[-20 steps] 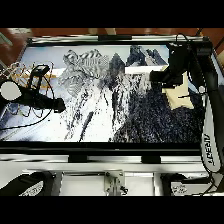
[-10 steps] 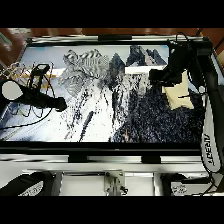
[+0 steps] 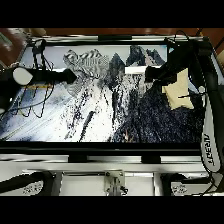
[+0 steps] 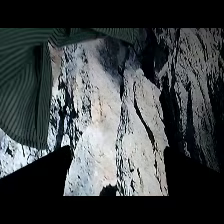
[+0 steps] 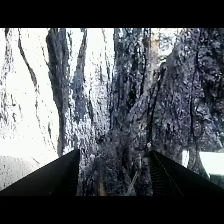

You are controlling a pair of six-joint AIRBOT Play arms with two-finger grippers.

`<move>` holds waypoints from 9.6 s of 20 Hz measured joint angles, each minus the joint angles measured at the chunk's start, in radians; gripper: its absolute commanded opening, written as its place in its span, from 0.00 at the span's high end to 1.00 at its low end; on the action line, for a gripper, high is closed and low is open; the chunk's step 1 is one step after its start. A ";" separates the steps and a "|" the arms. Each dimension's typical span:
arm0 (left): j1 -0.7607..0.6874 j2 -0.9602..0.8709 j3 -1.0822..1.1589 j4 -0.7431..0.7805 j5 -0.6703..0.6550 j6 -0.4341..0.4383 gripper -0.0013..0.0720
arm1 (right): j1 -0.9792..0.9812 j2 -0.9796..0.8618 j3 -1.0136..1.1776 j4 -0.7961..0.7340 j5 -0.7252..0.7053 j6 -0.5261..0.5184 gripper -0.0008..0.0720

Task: Fold the shirts.

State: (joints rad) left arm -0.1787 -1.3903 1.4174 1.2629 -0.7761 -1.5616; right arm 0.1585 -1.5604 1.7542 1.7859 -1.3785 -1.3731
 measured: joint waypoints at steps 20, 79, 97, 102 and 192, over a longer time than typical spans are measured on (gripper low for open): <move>0.044 -0.672 0.644 0.021 0.166 0.080 0.89 | 0.001 0.000 0.000 0.021 0.012 -0.050 0.25; -0.075 -0.130 -0.174 -0.052 -0.426 0.084 0.00 | -0.172 0.511 -1.201 0.262 0.050 -0.198 0.08; -0.096 -0.151 -0.191 -0.085 -0.570 0.203 0.89 | -0.174 0.317 -0.954 0.269 0.151 -0.228 0.88; -0.234 -0.120 -0.253 -0.197 -0.608 0.238 0.89 | -0.174 0.314 -0.612 0.165 0.348 -0.259 0.88; -0.363 0.145 -0.245 -0.233 -0.051 0.186 0.89 | 0.132 0.156 -0.180 -0.048 -0.360 -0.196 0.25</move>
State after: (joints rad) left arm -0.5419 -1.2449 1.1721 1.0294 -0.8276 -1.3758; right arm 0.2901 -1.4040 1.5738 1.7378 -1.7382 -1.5692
